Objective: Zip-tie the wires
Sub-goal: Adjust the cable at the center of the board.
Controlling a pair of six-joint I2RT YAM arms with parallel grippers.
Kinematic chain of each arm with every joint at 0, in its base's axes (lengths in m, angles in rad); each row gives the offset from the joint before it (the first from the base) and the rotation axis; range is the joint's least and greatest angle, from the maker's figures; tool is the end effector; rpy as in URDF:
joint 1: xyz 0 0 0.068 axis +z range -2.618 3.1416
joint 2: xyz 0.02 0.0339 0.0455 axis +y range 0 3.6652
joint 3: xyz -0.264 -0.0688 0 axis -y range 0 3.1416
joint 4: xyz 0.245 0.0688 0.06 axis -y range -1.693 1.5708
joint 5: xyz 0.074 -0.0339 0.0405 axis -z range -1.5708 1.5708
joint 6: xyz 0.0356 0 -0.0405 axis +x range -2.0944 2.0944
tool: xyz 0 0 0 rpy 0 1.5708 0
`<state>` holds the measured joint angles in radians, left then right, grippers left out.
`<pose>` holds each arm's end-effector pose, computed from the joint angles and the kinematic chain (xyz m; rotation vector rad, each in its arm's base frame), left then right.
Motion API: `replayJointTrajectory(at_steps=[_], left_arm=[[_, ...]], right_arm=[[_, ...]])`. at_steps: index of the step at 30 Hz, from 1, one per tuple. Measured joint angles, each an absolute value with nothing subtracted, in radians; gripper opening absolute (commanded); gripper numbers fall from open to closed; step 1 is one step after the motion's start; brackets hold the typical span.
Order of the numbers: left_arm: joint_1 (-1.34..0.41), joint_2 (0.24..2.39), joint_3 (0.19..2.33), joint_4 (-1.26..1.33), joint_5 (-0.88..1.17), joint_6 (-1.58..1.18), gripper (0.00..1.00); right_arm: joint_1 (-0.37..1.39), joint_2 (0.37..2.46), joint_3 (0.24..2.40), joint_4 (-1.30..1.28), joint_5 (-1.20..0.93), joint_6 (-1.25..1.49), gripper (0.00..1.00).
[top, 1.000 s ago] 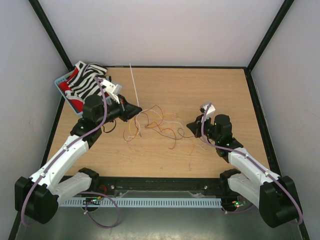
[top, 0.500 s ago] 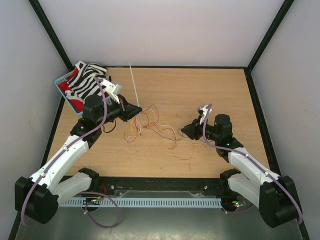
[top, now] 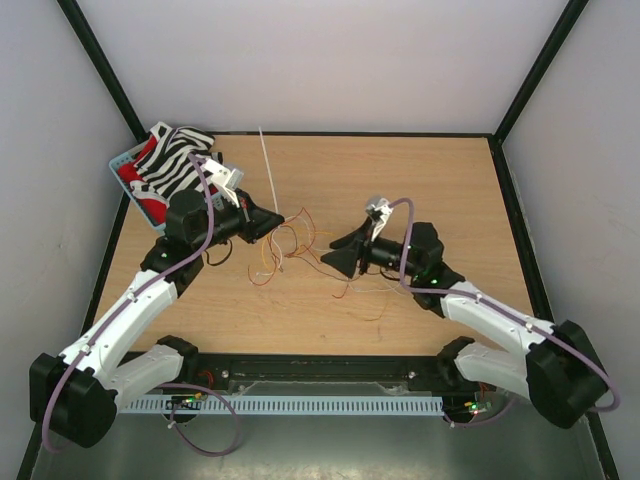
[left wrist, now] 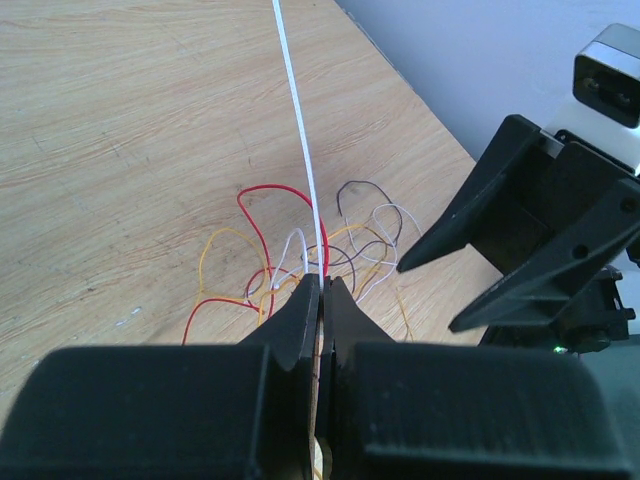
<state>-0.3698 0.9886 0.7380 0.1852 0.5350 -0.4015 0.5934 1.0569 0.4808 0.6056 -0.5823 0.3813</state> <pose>0.2093 -0.1006 0.3245 0.4032 1.6810 -1.0152 0.1814 0.1460 0.2633 -0.6622 1.5428 1.1985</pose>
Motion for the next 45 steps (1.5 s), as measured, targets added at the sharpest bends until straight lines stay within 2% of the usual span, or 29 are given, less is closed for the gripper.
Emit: replayJointTrajectory(at_steps=[7,19,22,25,30,32,45], left_arm=[[-0.37,0.989,0.738,0.185,0.542,-0.402,0.0],[-0.37,0.989,0.738,0.185,0.546,-0.402,0.0],[-0.37,0.989,0.738,0.185,0.547,-0.405,0.0],[-0.37,0.989,0.738,0.185,0.548,-0.406,0.0],[-0.37,0.989,0.738,0.185,0.55,-0.409,0.0],[-0.37,0.989,0.738,0.185,0.55,-0.41,0.0],[-0.37,0.99,0.738,0.185,0.549,-0.411,0.0]], right_arm=[[0.704,1.215,0.582,0.678,-0.509,0.439,0.61],[0.734,1.399,0.648,0.793,-0.5,0.502,0.54],[0.738,1.42,0.663,0.816,-0.5,0.509,0.49],[0.74,1.439,0.671,0.833,-0.5,0.516,0.39],[0.741,1.453,0.671,0.844,-0.497,0.522,0.1],[0.741,1.452,0.669,0.848,-0.493,0.524,0.03],[0.741,1.272,0.568,0.759,-0.384,0.45,0.0]])
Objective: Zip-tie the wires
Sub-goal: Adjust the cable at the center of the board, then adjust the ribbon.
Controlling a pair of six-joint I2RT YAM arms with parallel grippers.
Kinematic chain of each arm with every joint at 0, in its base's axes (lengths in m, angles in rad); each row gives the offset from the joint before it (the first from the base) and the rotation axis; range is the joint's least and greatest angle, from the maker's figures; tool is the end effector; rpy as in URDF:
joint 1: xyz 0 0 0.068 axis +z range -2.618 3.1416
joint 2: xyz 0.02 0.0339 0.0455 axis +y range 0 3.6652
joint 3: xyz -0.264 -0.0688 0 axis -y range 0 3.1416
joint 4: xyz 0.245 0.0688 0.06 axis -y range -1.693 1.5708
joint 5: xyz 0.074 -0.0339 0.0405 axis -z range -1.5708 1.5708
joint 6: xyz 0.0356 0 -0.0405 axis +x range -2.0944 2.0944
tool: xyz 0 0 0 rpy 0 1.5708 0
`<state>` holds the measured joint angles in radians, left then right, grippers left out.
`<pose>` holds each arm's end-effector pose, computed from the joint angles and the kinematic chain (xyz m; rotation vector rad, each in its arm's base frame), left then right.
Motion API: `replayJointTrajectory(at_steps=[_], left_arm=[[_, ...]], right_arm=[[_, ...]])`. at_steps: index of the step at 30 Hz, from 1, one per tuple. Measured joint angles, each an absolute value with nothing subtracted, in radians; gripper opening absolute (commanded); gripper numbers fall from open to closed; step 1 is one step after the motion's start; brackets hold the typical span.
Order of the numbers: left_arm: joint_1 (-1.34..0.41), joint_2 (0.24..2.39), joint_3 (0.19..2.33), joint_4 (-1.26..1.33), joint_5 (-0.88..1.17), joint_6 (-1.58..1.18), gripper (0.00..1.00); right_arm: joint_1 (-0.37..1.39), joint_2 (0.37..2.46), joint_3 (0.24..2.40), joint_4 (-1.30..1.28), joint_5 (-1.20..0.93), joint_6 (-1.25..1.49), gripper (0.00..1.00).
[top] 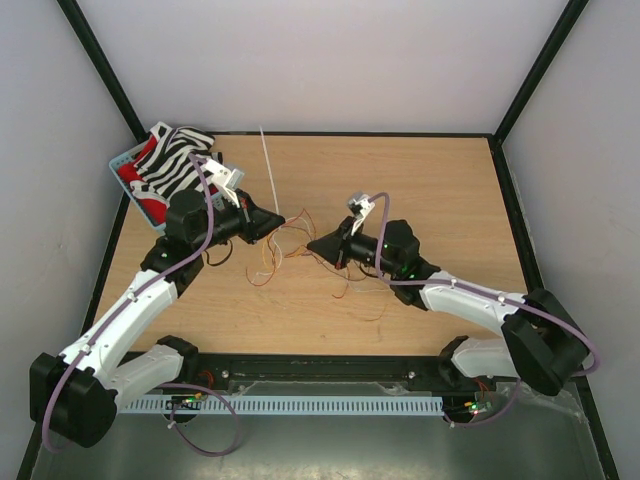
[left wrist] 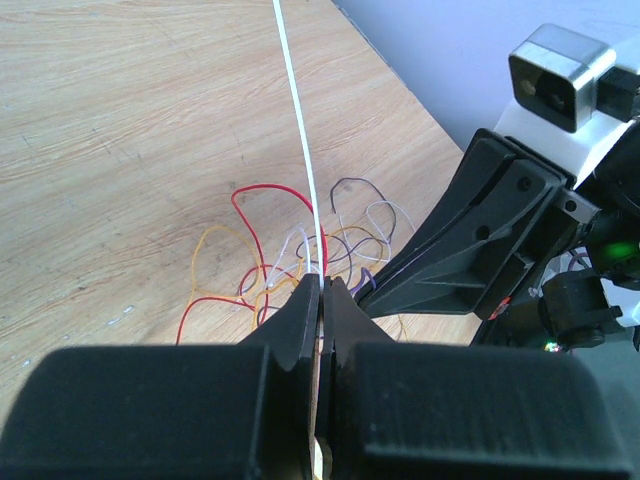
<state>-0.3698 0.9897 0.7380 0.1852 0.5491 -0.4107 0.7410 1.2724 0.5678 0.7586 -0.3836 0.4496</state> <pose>0.2091 -0.1010 0.3243 0.4073 1.6846 -1.0330 0.1937 0.1953 0.2586 -0.5641 1.5557 1.2202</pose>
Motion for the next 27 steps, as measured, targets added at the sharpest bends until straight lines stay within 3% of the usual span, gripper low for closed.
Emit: replayJointTrajectory(at_steps=[15,22,27], left_arm=[[-0.37,0.994,0.738,0.185,0.549,-0.411,0.0],[-0.37,0.999,0.738,0.185,0.549,-0.41,0.0],[-0.37,1.0,0.738,0.185,0.554,-0.408,0.0]], right_arm=[[0.72,1.213,0.519,0.674,-0.335,0.426,0.03],[0.72,1.214,0.519,0.666,-0.362,0.411,0.41],[0.708,1.192,0.543,0.571,-0.377,0.377,0.49]])
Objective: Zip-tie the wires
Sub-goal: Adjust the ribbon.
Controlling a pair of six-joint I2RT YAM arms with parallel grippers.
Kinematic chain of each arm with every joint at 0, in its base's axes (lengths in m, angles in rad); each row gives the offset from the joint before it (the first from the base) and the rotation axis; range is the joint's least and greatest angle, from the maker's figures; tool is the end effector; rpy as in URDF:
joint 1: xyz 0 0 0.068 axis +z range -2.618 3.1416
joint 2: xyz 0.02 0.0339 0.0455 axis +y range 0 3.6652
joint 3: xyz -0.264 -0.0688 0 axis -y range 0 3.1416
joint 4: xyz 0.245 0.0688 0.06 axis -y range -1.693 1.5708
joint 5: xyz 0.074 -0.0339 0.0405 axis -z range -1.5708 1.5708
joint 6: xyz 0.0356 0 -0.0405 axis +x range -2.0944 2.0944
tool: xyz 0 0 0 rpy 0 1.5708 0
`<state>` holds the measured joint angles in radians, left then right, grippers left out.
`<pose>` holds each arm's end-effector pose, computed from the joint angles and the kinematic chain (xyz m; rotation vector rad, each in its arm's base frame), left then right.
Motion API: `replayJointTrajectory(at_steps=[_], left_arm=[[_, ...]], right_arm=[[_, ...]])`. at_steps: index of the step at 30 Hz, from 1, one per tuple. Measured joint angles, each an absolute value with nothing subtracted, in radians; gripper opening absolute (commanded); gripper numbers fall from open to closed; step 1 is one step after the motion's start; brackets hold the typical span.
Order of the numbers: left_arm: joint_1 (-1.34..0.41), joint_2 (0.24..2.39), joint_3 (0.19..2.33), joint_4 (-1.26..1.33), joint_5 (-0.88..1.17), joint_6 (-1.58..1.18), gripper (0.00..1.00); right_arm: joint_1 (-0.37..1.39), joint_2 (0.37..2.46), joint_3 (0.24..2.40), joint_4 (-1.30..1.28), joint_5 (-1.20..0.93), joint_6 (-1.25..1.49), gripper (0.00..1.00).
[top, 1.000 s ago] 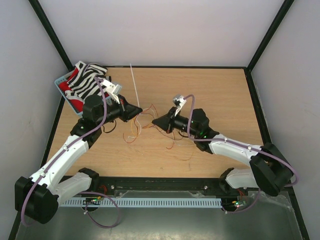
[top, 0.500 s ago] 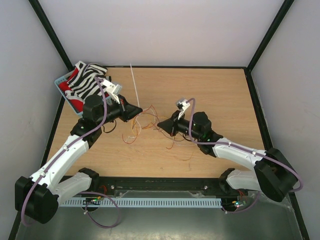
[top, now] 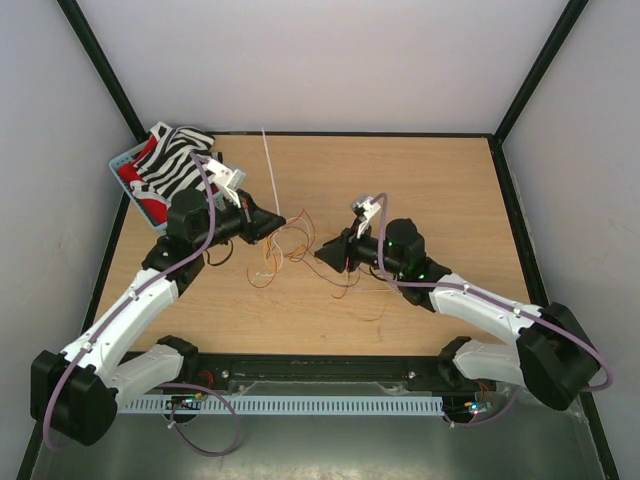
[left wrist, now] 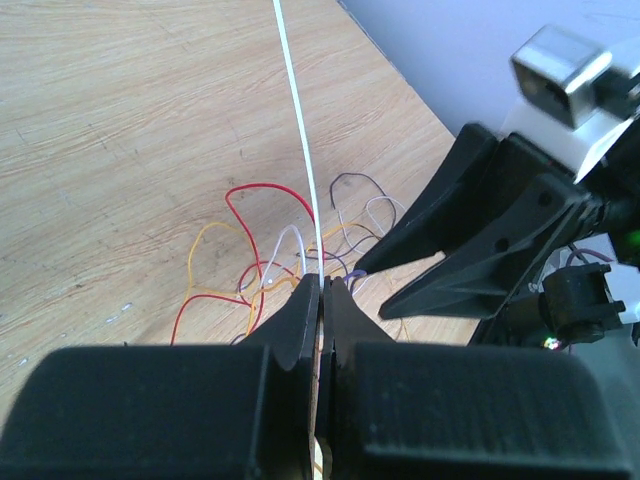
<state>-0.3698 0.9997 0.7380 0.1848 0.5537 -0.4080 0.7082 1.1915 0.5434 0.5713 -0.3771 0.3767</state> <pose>0.2109 -0.1018 0.3222 0.4113 1.6941 -1.0352 0.1894 0.1795 0.2505 -0.5912 1.6679 1.1178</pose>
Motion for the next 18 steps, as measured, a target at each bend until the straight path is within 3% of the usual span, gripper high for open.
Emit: replayJointTrajectory(at_steps=[8,18], left_arm=[[-0.37,1.017,0.738,0.185,0.587,-0.4,0.0],[-0.385,1.024,0.738,0.187,0.629,-0.393,0.0]], right_arm=[[0.676,1.173,0.75,0.448,-0.386,0.367,0.59],[0.675,1.374,0.972,0.458,-0.447,0.48,0.6]])
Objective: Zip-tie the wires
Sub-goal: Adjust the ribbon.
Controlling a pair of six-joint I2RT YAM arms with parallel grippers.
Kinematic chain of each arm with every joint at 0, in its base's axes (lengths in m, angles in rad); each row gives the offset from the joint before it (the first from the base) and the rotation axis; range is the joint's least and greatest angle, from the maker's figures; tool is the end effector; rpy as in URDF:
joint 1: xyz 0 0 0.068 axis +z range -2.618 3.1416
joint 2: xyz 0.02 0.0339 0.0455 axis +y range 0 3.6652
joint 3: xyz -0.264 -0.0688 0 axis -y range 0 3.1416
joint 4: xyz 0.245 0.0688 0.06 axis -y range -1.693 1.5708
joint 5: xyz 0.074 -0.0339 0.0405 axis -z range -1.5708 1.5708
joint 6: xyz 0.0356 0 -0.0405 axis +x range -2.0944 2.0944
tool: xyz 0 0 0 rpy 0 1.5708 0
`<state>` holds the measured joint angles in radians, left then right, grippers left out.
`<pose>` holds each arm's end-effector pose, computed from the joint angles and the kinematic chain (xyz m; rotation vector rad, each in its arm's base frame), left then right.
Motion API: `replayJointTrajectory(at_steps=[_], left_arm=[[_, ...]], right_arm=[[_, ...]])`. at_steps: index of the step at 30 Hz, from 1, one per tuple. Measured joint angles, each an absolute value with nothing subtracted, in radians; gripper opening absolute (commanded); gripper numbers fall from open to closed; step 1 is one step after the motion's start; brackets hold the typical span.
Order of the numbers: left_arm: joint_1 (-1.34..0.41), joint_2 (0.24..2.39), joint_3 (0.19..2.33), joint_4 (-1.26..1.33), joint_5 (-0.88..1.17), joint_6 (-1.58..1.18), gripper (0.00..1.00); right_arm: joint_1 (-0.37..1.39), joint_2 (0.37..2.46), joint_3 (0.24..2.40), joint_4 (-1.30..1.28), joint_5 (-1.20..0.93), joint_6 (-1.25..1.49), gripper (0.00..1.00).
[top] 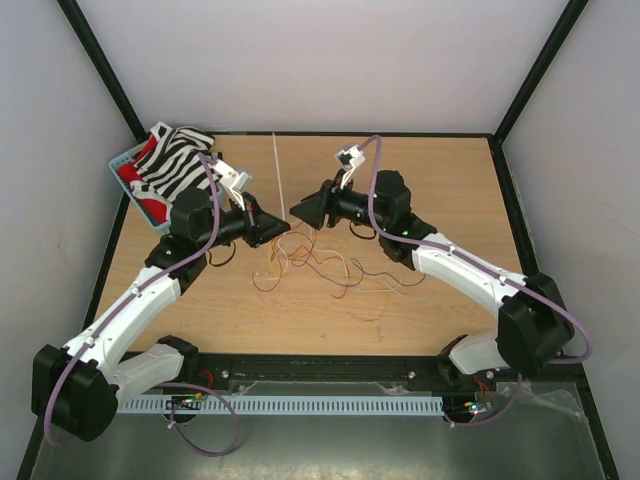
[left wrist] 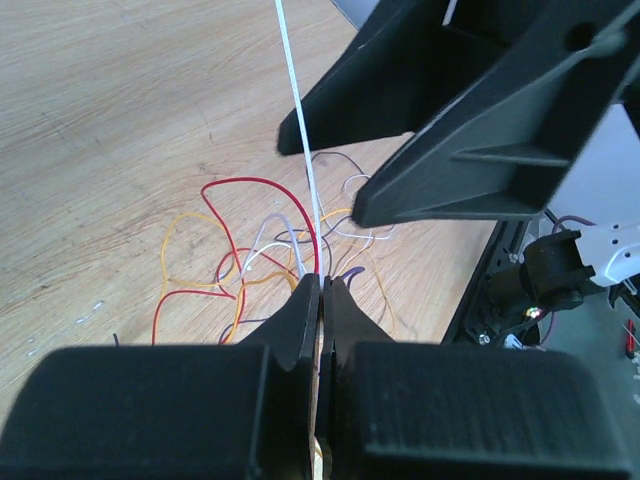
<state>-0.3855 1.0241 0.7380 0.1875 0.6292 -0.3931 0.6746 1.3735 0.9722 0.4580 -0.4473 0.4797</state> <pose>0.2117 -0.1085 0.3173 0.4952 1.7035 -1.0974 0.2427 0.2139 0.3379 -0.5430 1.5665 1.2381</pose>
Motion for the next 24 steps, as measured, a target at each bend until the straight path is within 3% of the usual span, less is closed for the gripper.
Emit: replayJointTrajectory(at_steps=[12,16,19,24], left_arm=[[-0.401,1.04,0.738,0.191,0.649,-0.393,0.0],[-0.407,1.053,0.739,0.194,0.651,-0.392,0.0],[-0.42,1.069,0.74,0.195,0.651,-0.391,0.0],[-0.435,1.082,0.741,0.196,0.651,-0.387,0.0]], right_arm=[[0.679,1.435,0.974,0.536,-0.546,0.554,0.59],[0.681,1.435,0.974,0.557,-0.564,0.556,0.54],[0.682,1.438,0.977,0.564,-0.575,0.556,0.43],[0.685,1.457,0.992,0.574,-0.587,0.558,0.1]])
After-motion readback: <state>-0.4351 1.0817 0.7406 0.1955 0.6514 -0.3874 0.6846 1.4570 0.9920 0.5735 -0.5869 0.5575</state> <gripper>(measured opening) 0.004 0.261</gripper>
